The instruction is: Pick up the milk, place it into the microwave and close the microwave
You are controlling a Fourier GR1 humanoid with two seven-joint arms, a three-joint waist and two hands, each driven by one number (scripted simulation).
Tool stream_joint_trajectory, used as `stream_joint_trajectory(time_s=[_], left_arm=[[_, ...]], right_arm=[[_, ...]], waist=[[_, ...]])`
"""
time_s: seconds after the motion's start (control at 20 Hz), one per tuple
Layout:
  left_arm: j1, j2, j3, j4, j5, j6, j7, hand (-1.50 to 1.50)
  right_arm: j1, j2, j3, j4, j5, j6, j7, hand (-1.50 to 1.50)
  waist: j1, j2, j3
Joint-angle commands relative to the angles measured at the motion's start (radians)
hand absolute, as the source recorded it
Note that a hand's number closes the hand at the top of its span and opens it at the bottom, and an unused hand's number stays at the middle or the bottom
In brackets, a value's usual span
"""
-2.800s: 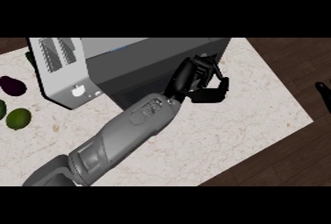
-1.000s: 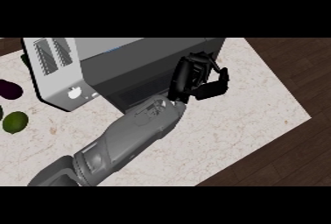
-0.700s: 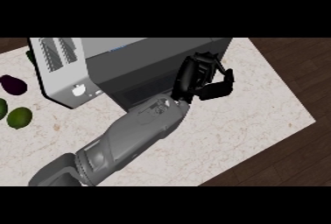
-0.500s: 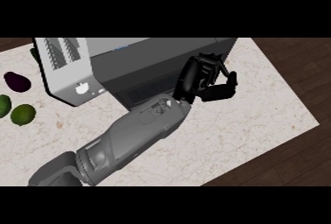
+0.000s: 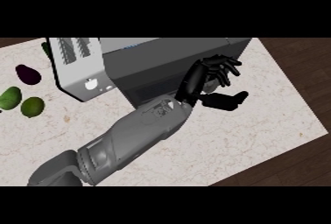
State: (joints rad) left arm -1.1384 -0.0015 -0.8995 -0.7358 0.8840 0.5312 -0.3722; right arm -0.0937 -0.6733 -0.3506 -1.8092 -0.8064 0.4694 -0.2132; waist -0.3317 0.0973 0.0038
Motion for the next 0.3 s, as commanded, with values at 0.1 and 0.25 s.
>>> stream_joint_trajectory(time_s=[0.1, 0.25], left_arm=[[0.058, 0.097, 0.078, 0.171, 0.043, 0.054, -0.010, -1.50], [0.066, 0.094, 0.067, 0.172, 0.057, 0.038, -0.021, -1.50]], right_arm=[[0.024, -0.008, -0.035, -0.013, -0.024, -0.014, 0.011, -1.50], [0.036, -0.016, -0.035, -0.037, -0.037, -0.003, 0.019, -1.50]], waist=[[0.054, 0.003, -0.004], [0.062, 0.002, -0.005]])
